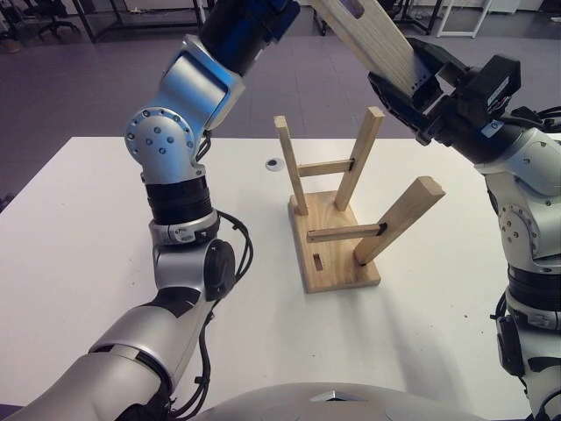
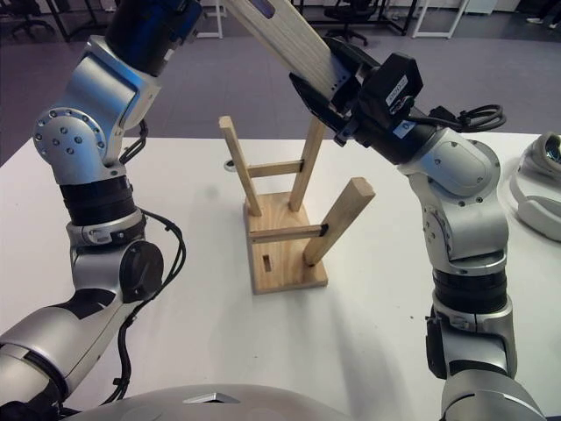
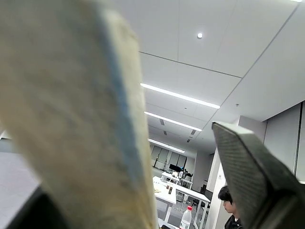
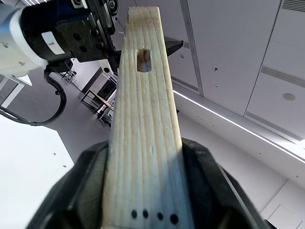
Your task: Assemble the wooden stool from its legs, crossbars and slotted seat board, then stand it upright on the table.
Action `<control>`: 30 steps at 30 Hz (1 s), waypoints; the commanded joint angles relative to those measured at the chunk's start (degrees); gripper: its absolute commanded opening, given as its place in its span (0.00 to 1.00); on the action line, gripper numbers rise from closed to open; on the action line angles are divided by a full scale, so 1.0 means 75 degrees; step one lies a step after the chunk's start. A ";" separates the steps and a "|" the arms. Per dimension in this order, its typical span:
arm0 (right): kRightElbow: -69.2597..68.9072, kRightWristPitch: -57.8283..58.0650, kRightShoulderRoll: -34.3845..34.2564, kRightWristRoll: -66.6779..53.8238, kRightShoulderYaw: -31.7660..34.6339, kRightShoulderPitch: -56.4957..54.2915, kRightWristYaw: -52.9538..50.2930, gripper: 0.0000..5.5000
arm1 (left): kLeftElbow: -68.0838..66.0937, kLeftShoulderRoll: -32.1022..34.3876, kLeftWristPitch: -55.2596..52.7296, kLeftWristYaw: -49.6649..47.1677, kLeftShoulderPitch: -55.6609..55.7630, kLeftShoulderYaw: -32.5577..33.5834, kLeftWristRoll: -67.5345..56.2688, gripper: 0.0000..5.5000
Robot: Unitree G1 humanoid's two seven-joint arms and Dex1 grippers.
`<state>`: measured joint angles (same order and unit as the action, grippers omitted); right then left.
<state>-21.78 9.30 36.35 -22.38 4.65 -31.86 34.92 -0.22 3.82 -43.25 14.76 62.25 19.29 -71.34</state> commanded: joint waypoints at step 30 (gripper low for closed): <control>0.1636 0.3007 -0.0669 0.0001 0.0878 0.4015 -0.1330 0.68 | 0.4376 0.1296 -0.0539 -0.3410 -0.6865 -0.0128 0.0276 0.19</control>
<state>-11.99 32.66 32.86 -24.88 15.38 -5.68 24.04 30.03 16.41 -47.42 -6.98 15.76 20.64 -70.81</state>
